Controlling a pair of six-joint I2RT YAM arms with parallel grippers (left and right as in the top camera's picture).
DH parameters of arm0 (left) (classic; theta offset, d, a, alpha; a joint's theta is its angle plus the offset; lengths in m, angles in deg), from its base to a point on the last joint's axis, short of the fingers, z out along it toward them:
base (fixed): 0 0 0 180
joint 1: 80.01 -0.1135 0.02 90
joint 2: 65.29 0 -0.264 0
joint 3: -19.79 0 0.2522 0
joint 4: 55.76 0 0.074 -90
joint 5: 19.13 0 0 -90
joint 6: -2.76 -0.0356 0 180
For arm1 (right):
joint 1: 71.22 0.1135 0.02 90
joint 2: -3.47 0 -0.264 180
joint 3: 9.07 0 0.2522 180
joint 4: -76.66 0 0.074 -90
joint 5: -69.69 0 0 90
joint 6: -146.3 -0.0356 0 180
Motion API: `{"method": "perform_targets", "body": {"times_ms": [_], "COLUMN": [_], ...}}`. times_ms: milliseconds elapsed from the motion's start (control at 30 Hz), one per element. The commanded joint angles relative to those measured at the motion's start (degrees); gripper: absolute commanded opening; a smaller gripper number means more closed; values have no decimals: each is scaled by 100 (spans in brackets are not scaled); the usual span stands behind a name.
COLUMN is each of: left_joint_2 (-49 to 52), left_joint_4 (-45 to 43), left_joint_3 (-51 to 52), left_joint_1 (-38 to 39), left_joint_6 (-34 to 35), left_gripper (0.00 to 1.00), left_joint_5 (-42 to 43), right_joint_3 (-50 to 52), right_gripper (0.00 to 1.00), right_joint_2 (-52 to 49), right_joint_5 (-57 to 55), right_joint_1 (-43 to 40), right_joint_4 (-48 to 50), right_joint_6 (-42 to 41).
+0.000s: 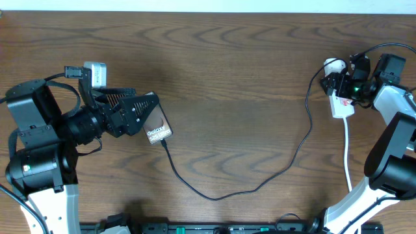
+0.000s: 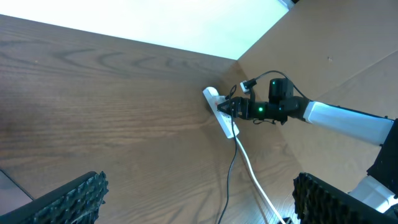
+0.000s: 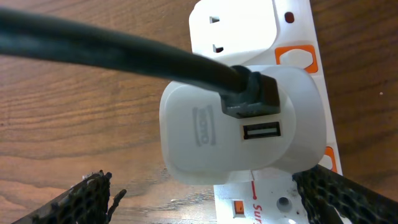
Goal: Plug charger to phone and switch on socket
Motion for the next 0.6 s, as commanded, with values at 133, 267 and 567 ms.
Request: {"method": "perform_targets", "body": {"times_ms": [133,267,567], "left_joint_2": [-9,-9,-9], "left_joint_4": [0,0,0], "left_joint_3": [-2,-2,-2], "left_joint_1": [9,9,9], "left_joint_6": [-59,-59,-59], "left_gripper": [98,98,98], "left_joint_5": [-33,-35,-33], "right_joint_3": [-149,-245,-269], "right_gripper": [96,97,97], "right_joint_2": [-66,-66,-63], "right_joint_5": [-490,-492,-426], "right_joint_1": [61,61,61], "right_joint_4": [103,103,11], "right_joint_6": [92,273,-31]}}
